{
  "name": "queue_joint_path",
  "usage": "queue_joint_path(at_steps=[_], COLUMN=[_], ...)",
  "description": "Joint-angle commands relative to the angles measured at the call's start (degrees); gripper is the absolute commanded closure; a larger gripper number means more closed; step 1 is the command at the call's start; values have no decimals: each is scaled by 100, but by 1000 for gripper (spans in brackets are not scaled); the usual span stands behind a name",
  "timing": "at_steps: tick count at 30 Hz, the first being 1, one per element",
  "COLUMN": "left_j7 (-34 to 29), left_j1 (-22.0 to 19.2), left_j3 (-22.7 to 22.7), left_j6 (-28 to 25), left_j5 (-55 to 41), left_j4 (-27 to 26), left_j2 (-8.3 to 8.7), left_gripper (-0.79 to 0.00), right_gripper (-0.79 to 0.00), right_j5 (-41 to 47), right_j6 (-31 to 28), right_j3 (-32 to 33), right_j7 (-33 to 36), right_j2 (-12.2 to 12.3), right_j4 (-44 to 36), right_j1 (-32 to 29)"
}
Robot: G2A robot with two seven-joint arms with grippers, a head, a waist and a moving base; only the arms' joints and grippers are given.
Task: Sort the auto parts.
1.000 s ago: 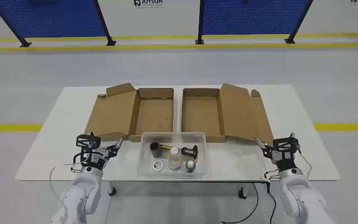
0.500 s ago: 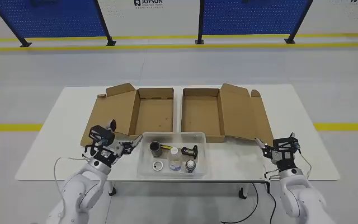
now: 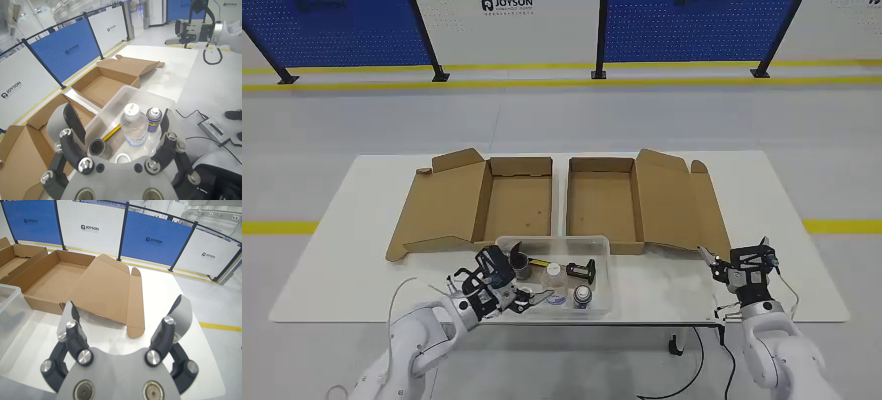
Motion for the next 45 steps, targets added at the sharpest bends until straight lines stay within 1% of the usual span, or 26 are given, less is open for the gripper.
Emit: queue_joint_path(at_steps=[1, 5, 11, 17, 19, 25, 30, 32, 38, 39, 45], left_j7=[-125, -206, -244, -251, -273, -355, -342, -321, -271, -260, -222], left_j1=[-134, -346, -497, -641, -678, -839, -912, -920, -898, -884, -785], left_j3=[193, 499, 825, 976, 1015, 1079, 1131, 1131, 1141, 1137, 1118], left_j6=[171, 331, 532, 707, 709, 773, 859, 901, 939, 942, 877], left_j5=[17, 59, 216, 221, 18, -172, -102, -120, -133, -126, -84], left_j4=[171, 440, 709, 963, 1085, 1330, 1444, 1481, 1449, 1423, 1256], left_j2=[-25, -64, -103, -130, -145, -168, -175, -177, -175, -173, -152], left_gripper=[-785, -785, -785, -785, -785, -785, -779, -723, -754, -776, -785], right_gripper=[-785, -785, -785, -785, -785, -785, -785, -785, -785, -785, -785], right_j5=[0, 0, 0, 0, 0, 0, 0, 0, 0, 0, 0], right_j6=[0, 0, 0, 0, 0, 0, 0, 0, 0, 0, 0], right_j3=[0, 0, 0, 0, 0, 0, 0, 0, 0, 0, 0], right_j7=[0, 0, 0, 0, 0, 0, 0, 0, 0, 0, 0], right_j2=[0, 0, 0, 0, 0, 0, 0, 0, 0, 0, 0], right_j4=[0, 0, 0, 0, 0, 0, 0, 0, 0, 0, 0], right_j1=[0, 0, 0, 0, 0, 0, 0, 0, 0, 0, 0])
